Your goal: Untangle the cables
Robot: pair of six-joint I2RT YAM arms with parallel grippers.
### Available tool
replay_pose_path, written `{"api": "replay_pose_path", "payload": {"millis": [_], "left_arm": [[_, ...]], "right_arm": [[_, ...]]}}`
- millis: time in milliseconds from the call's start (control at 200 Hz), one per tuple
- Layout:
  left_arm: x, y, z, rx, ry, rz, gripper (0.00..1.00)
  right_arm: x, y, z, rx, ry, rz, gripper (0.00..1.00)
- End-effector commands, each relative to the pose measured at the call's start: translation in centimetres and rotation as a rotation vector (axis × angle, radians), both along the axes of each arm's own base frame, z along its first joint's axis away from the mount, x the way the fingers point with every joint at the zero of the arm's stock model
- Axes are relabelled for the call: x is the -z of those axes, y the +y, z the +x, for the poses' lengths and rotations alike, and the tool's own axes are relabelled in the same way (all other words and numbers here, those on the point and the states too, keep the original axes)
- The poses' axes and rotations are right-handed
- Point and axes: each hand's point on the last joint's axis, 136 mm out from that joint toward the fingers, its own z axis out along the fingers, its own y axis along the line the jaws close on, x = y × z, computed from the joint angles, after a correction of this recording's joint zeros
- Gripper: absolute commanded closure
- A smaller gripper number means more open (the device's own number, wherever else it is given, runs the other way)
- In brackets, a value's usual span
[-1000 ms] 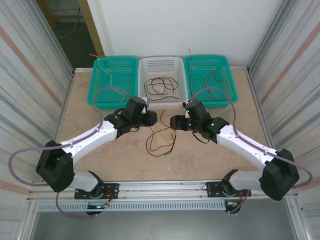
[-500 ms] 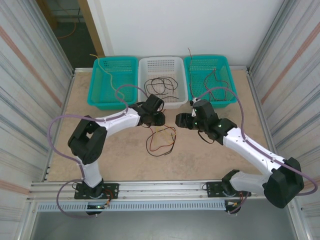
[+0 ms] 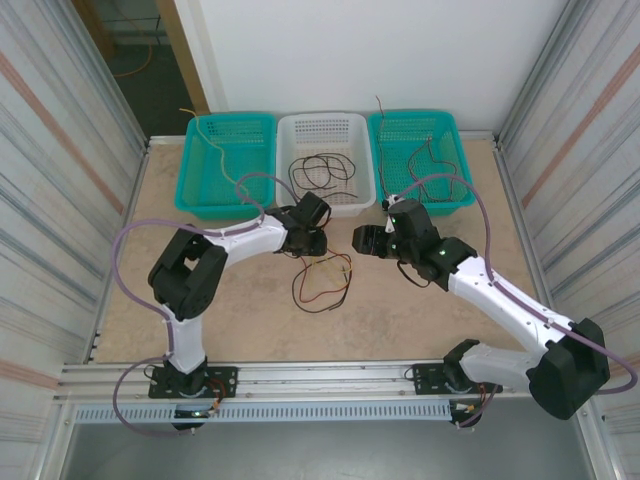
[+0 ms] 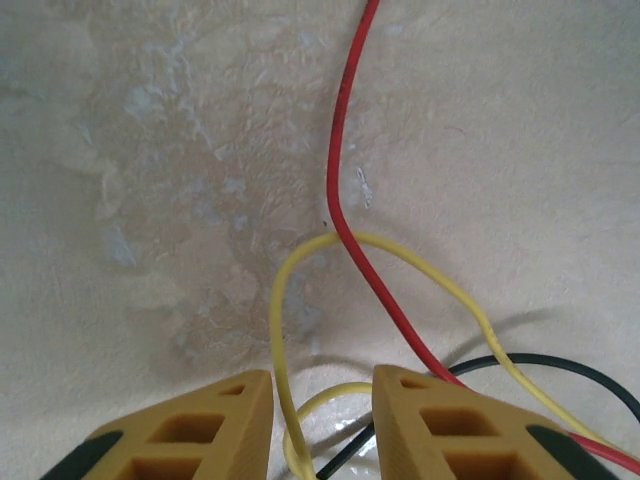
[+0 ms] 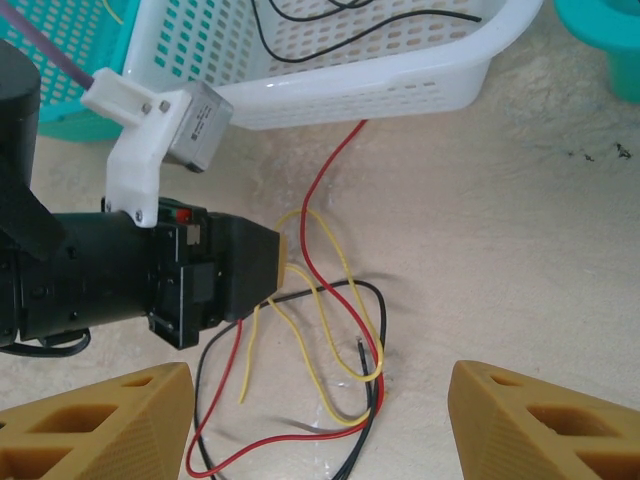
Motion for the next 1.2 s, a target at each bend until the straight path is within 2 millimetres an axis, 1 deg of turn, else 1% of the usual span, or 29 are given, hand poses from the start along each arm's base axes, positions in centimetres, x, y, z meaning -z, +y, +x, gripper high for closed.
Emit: {"api": "replay_pose_path", "payload": {"millis": [0,110,140,175,230,301,486,541,586,646,671,716,762,822,922,967,1037,1197], "left_arm": [[0.7,0.6,0.0,-0.025,0.03,0.019,0.69],[0.7,0.9,0.2,-0.042,0.02,0.007,0.77],[0.8,0.9,0.2,-0.044,0.02,0.003,0.77],[0.9,0.8,0.1,-0.045,0.026,0.0,0.77],[1.3,1.0,0.1,-0.048,0.047,0.013,0.73],[1.5,1.0,0.0,-0.048,0.055,0.018,0.71],[0.6,1.3,-0.3,-0.059,0.021,-0.006,0.69],[0.0,1.1,-0.4,-0.049,0.007,-0.012,0.68],[-0.8,1.0,-0.4,-0.039,-0.033,0.003,0.64],[-2.7,0.6,-0.4,-0.017,-0.129,0.036,0.58],[-3.3,0.4,-0.4,-0.006,-0.165,0.043,0.56],[-4.3,0.1,-0.5,0.0,-0.21,0.05,0.56],[-4.7,0.2,-0.5,-0.012,-0.231,0.055,0.59],[-4.5,0.6,-0.4,-0.041,-0.24,0.065,0.62],[-3.1,1.2,0.0,-0.091,-0.247,0.088,0.66],[-2.3,1.4,0.3,-0.104,-0.248,0.104,0.7],[-1.8,1.7,0.6,-0.137,-0.253,0.126,0.76],[-0.7,2.1,0.9,-0.174,-0.261,0.139,0.77]], "right_arm": [[-0.2,-0.4,0.1,0.029,0.012,0.013,0.33],[-0.3,-0.4,0.0,0.028,0.013,0.013,0.33],[-0.2,-0.5,0.0,0.029,0.013,0.011,0.33],[-0.3,-0.5,0.0,0.028,0.012,0.012,0.33],[-0.4,-0.5,0.1,0.029,0.011,0.014,0.33],[-0.5,-0.4,0.1,0.027,0.009,0.016,0.33],[-0.6,-0.5,0.0,0.028,0.003,0.018,0.33],[-0.6,-0.5,0.0,0.027,0.004,0.018,0.33],[-0.6,-0.5,-0.1,0.026,0.002,0.02,0.33],[-0.7,-0.5,-0.1,0.025,0.0,0.022,0.33],[-0.7,-0.5,-0.1,0.025,-0.002,0.024,0.33],[-0.7,-0.6,-0.2,0.024,-0.003,0.026,0.33],[-0.6,-0.6,-0.2,0.024,-0.003,0.026,0.32],[-0.6,-0.6,-0.3,0.025,-0.002,0.024,0.32],[-0.9,-0.8,-0.4,0.026,-0.005,0.024,0.33],[-0.9,-0.9,-0.5,0.026,-0.007,0.02,0.33],[-1.0,-1.3,-0.7,0.031,-0.012,0.011,0.32],[-1.3,-2.1,-0.9,0.044,-0.02,0.011,0.32]]}}
